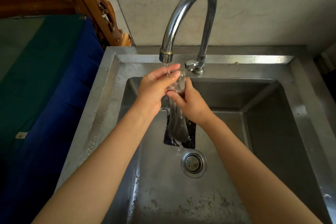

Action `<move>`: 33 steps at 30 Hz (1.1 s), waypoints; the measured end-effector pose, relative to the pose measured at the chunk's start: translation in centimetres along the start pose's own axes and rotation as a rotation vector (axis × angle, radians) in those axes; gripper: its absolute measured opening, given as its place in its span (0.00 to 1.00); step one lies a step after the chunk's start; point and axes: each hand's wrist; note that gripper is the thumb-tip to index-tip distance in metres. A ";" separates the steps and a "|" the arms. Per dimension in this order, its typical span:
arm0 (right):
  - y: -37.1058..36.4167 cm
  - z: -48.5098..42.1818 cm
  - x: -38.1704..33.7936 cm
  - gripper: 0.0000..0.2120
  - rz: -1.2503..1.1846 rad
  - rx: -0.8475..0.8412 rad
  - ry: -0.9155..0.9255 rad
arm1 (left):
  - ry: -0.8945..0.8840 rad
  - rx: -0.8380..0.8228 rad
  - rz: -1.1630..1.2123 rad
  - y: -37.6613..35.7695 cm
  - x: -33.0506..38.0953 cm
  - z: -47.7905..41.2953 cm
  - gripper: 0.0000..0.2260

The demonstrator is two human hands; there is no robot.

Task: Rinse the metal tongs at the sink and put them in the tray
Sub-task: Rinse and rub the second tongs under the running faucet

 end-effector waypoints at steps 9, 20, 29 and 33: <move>-1.9 1.5 0.5 0.03 -0.180 0.089 -0.074 | -0.031 0.128 0.004 -0.9 0.5 0.1 0.07; -1.5 0.5 -0.4 0.15 -0.345 -0.088 -0.063 | -0.194 -0.233 -0.202 -0.7 0.9 0.2 0.16; -1.8 1.7 -0.4 0.16 -0.475 -0.076 -0.135 | -0.240 -0.185 -0.155 -0.4 0.0 -0.7 0.15; -2.0 1.2 -0.9 0.17 -0.429 0.048 -0.186 | -0.233 -0.245 -0.117 -0.3 -0.4 0.0 0.19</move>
Point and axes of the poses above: each hand's wrist, its own z-axis away from the middle knuckle, its own y-axis out of the back of the hand, x = y × z, and after that the axes turned 3 degrees about x, right-handed
